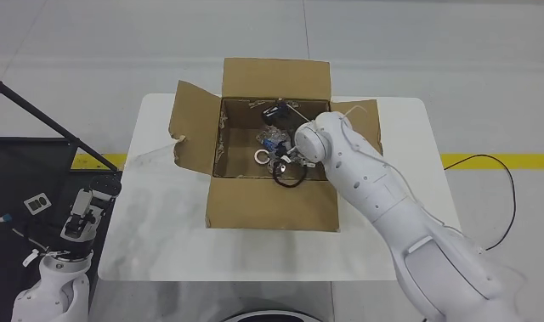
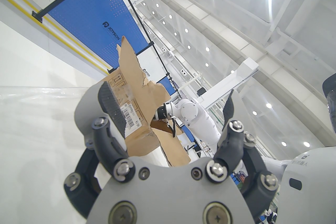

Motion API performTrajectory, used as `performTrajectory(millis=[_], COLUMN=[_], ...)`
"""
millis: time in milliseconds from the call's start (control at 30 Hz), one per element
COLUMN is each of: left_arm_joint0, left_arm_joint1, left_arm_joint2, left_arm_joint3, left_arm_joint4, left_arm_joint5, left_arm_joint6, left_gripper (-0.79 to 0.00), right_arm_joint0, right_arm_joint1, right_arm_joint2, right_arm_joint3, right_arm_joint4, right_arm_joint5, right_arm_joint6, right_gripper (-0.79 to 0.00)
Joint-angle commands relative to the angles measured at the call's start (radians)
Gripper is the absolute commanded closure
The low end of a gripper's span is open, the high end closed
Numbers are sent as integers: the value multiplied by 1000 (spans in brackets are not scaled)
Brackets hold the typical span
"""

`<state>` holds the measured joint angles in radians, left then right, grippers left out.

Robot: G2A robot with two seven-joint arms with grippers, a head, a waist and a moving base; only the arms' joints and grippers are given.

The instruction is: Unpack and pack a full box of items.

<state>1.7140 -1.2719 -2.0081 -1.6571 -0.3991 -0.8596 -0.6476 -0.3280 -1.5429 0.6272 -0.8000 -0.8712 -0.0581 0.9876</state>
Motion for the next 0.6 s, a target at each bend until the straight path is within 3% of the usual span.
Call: performTrajectory(millis=[0, 133, 200, 233, 300, 467, 567], left_arm_joint0=[0, 0, 0, 0, 0, 0, 0], left_arm_joint1=[0, 0, 0, 0, 0, 0, 0], left_arm_joint2=[0, 0, 0, 0, 0, 0, 0], left_arm_joint3=[0, 0, 0, 0, 0, 0, 0], left_arm_joint4=[0, 0, 0, 0, 0, 0, 0], left_arm_joint5=[0, 0, 0, 0, 0, 0, 0], left_arm_joint6=[0, 0, 0, 0, 0, 0, 0], left_gripper=[-785, -785, -785, -785, -785, -785, -785], right_arm_joint0=[6, 19, 25, 28, 33, 46, 52], right_arm_joint1=[-9, -29, -38, -43, -51, -70, -78], right_arm_joint2=[-7, -18, -23, -24, -28, -32, -31], right_arm_joint3=[25, 77, 100, 112, 132, 174, 190], right_arm_joint4=[-4, -3, -1, 0, 3, 8, 7], right_arm_joint5=[9, 8, 3, 2, -4, -16, -22], right_arm_joint6=[-7, -25, -34, -36, -40, -48, -55], right_gripper=[-785, -785, -613, -391, -317, 0, 0])
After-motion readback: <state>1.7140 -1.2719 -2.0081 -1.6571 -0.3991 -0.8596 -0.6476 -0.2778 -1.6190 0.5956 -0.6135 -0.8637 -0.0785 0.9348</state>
